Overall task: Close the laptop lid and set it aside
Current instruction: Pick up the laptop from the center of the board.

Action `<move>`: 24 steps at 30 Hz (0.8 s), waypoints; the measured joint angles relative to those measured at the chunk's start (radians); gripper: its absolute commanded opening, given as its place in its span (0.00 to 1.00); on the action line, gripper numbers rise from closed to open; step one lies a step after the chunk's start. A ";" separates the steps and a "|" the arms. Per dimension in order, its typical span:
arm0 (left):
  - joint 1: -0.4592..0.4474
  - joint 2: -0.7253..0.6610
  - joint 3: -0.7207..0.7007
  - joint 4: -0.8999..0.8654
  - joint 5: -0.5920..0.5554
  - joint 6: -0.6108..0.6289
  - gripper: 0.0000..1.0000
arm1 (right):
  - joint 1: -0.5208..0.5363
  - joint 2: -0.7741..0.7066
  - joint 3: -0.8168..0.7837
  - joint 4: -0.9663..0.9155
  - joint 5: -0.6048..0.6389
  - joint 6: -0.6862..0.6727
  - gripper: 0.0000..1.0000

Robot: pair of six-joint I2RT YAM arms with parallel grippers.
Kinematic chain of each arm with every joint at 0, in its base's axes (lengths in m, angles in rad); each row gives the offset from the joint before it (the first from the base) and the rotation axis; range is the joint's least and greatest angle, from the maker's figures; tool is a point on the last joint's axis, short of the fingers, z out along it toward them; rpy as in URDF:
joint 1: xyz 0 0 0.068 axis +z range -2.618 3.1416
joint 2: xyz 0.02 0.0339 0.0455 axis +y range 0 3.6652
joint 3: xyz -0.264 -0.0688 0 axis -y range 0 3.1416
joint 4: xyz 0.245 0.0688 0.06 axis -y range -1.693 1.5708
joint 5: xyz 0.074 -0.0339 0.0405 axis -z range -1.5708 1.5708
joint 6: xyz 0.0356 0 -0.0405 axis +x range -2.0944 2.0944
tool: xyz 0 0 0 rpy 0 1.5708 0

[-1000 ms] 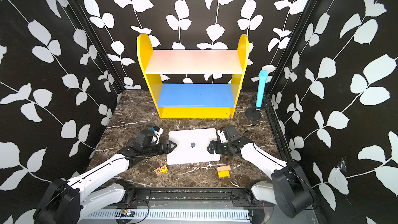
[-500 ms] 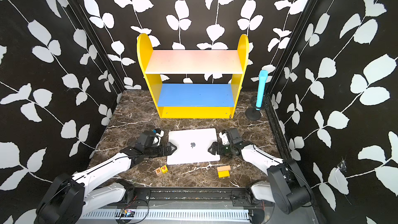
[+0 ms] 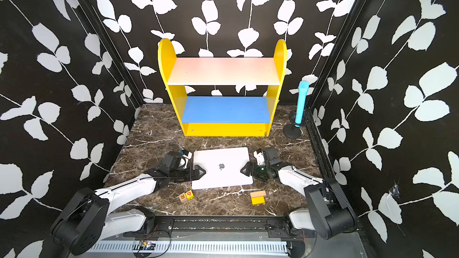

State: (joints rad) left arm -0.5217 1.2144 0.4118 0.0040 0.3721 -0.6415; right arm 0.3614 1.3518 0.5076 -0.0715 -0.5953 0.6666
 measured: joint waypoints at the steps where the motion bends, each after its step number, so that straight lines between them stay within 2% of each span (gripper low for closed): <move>1: 0.000 0.000 -0.002 0.005 -0.003 -0.001 0.91 | -0.003 0.004 -0.003 0.011 -0.004 0.005 0.73; 16: 0.027 0.035 -0.053 0.178 -0.083 -0.038 0.77 | -0.043 0.096 -0.065 0.306 -0.057 0.095 0.54; 24: 0.037 0.041 -0.080 0.246 -0.099 -0.064 0.72 | -0.050 0.118 -0.094 0.405 -0.064 0.144 0.50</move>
State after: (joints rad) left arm -0.4850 1.2552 0.3313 0.2497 0.2729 -0.7052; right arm 0.3111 1.4700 0.4133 0.3336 -0.6590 0.8104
